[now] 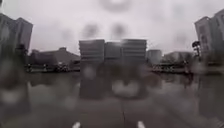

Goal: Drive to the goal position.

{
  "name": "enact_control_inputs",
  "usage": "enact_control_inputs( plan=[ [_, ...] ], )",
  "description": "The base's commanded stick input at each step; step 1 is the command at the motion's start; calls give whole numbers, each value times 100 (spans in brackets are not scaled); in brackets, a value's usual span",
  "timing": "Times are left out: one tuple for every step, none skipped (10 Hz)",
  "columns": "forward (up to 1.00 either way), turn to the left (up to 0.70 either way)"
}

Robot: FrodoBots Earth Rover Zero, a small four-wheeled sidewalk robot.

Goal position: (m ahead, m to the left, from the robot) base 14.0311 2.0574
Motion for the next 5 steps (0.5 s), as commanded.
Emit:
enact_control_inputs(
  plan=[
    [70,0],
    [70,0],
    [70,0],
    [70,0],
    [70,0]
  ],
)
